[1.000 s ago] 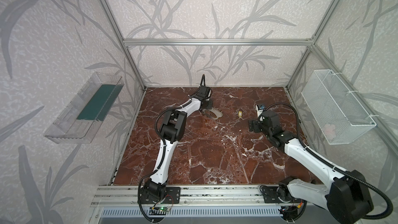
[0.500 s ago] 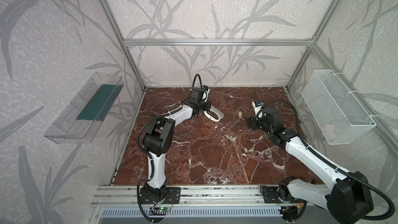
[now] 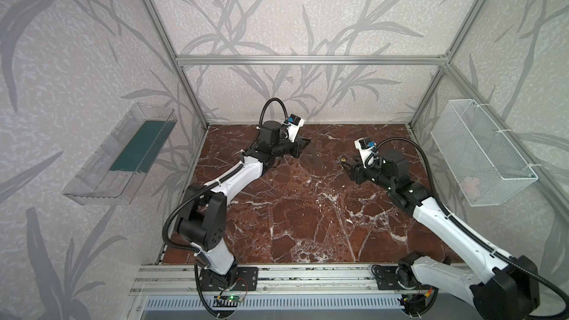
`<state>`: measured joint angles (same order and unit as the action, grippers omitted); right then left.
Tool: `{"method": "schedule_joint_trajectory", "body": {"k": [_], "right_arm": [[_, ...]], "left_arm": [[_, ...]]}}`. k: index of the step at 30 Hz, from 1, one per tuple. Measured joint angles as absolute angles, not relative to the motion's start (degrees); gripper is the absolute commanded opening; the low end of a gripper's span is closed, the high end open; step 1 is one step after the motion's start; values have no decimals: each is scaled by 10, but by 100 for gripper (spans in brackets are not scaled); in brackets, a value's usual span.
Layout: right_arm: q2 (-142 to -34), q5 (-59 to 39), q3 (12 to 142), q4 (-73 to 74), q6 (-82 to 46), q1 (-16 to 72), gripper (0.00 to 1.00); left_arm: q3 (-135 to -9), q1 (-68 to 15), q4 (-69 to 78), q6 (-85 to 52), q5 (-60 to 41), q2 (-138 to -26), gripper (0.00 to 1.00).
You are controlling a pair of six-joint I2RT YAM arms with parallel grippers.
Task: Put the keys on the keyring
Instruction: 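Lift the plate with the left gripper while the right gripper reaches toward it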
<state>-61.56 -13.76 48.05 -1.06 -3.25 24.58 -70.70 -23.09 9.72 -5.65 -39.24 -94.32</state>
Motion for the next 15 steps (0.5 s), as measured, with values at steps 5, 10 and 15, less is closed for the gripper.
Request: {"method": "schedule_joint_trajectory", "body": {"k": [5, 10, 15], "right_arm": [[-586, -207, 481, 35, -41, 247, 48], [-576, -279, 481, 86, -54, 247, 36], [-580, -350, 482, 131, -70, 248, 31]], "left_arm": [[-683, -232, 135, -62, -484, -889, 0], [-633, -233, 190, -79, -542, -836, 0], [-607, -237, 253, -116, -587, -806, 0]]}}
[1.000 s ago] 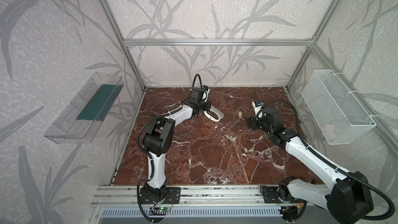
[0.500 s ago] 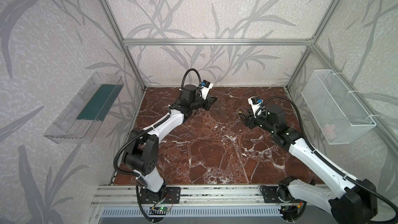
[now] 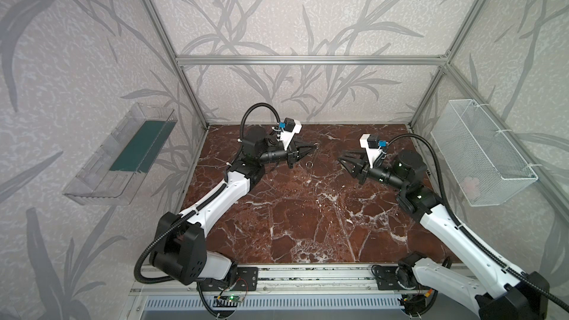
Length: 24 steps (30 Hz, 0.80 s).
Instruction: Put the keys on the keyring
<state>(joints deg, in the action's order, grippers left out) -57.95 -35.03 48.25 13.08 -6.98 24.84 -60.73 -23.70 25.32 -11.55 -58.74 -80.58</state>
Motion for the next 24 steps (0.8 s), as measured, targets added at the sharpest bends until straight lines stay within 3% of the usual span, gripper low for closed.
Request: {"method": "schedule_joint_trajectory", "body": {"k": [9, 24], "right_arm": [[-618, -417, 519, 168, -81, 278, 24], [-629, -425, 525, 178, -81, 285, 23]], "left_arm": [[-587, -259, 360, -182, -628, -798, 0], [-587, -276, 390, -200, -647, -798, 0]]}}
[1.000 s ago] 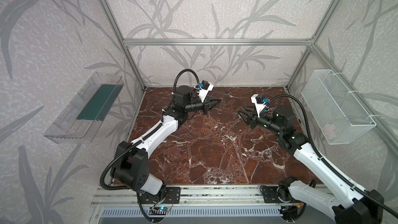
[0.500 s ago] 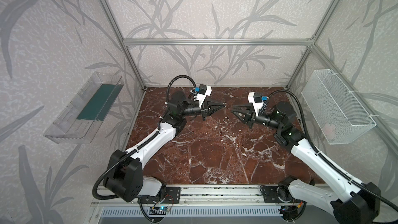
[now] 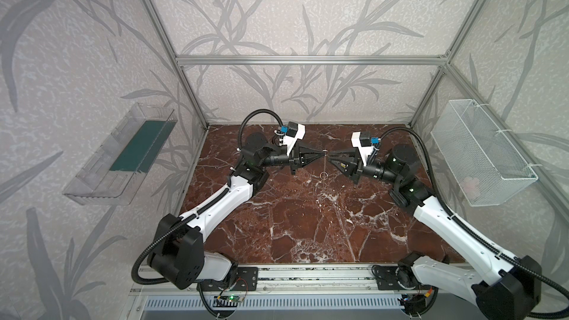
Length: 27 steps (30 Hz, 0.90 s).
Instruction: Put the keys on the keyring
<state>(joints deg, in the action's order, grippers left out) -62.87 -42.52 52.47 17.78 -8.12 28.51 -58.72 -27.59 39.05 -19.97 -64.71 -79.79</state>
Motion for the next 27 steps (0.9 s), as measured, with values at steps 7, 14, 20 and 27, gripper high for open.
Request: {"method": "schedule_joint_trajectory", "body": {"k": [7, 14, 20, 27], "right_arm": [[-629, -425, 526, 180, -81, 285, 19], [-629, -425, 527, 187, -82, 285, 18], [-629, -434, 528, 196, -85, 285, 17], [-631, -447, 528, 204, -90, 286, 12]], "left_arm": [[-587, -278, 393, -202, -653, -793, 0], [-587, -282, 401, -209, -661, -792, 0], [-587, -285, 408, -213, -663, -792, 0], [-587, -286, 408, -216, -666, -792, 0]]}}
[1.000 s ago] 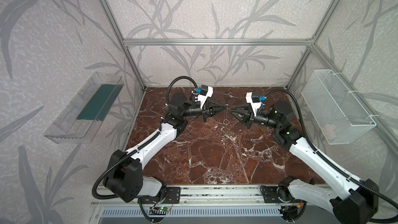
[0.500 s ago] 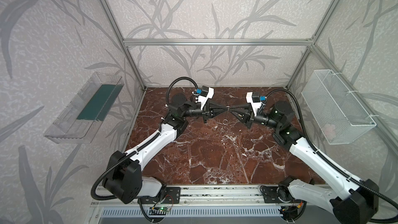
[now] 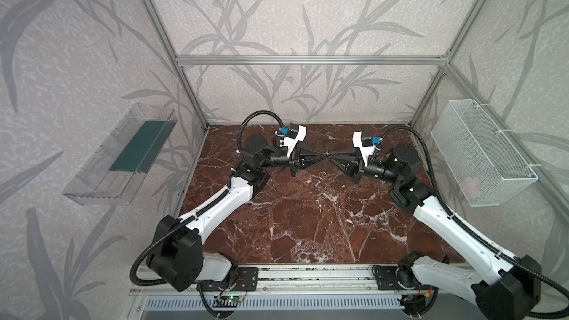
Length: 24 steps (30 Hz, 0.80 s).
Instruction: Put the keys on the keyring
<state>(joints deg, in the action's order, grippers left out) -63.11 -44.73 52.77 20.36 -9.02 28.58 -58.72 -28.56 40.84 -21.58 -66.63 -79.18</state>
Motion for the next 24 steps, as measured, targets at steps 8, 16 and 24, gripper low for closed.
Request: {"method": "schedule_joint_trajectory", "body": {"k": [8, 16, 24], "right_arm": [[-637, -470, 534, 209, -94, 285, 0], [-638, -469, 559, 157, -78, 285, 0], [-642, -447, 604, 45, -24, 288, 0]], "left_arm": [[-588, -284, 420, -222, -672, -797, 0], [-589, -284, 402, -206, -662, -797, 30], [-589, -289, 219, -89, -583, -732, 39]]}}
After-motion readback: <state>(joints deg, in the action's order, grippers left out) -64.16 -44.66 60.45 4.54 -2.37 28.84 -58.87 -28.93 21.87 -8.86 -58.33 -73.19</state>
